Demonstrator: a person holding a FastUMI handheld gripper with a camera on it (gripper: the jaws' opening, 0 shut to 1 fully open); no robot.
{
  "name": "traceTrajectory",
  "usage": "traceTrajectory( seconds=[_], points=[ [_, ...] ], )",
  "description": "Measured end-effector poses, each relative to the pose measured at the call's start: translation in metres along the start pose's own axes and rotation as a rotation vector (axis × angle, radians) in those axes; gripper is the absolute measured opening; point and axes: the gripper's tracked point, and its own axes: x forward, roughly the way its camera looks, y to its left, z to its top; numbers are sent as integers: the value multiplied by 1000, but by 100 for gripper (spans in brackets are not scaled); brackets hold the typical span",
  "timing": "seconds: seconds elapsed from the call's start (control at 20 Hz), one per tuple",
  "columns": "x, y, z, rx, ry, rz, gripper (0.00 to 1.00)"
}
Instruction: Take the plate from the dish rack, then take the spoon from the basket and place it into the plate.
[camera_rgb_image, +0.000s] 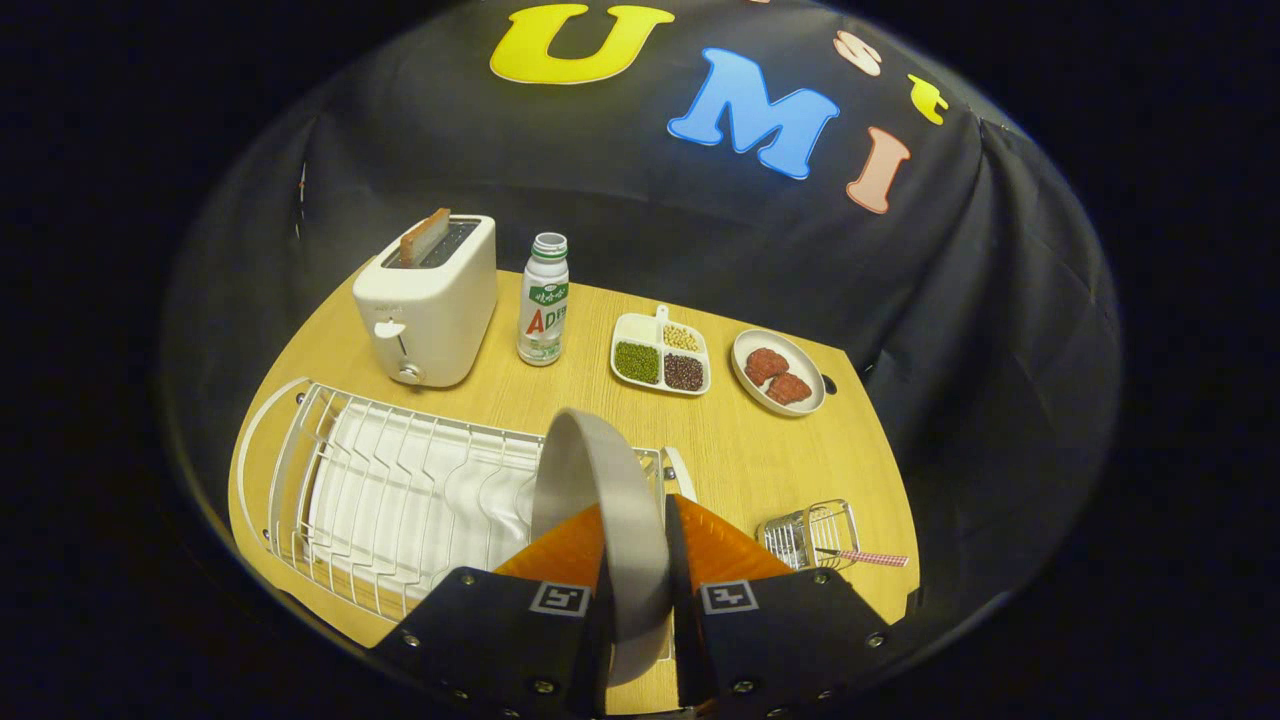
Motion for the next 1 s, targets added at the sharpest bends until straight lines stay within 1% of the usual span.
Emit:
traceTrajectory(
  seconds=[0.05, 0.1, 0.15, 0.2, 0.25, 0.3, 0.35, 0.4, 0.45, 0.6, 0.75, 0.85, 1.0],
  points=[
    [6, -3, 2, -16, 1, -5, 26],
    [5, -1, -4, -30, 15, 11, 11],
    [6, -2, -9, -30, 37, 6, 12],
    [9, -3, -7, -21, 30, 18, 12],
    [15, 0, -7, -8, 27, 47, 12],
    [18, -3, -9, -8, 29, 51, 12],
    [6, -10, -5, -23, 33, 41, 6],
    [19, -13, -11, -22, 38, 44, 6],
    [22, -15, -12, -20, 38, 42, 6],
    [17, -20, -7, -54, 29, -1, 6],
    [12, -13, 6, -167, -7, -56, 6],
    [7, -4, 17, -222, -32, -70, 6],
    [2, -2, 34, -331, -74, -121, 6]
  ],
)
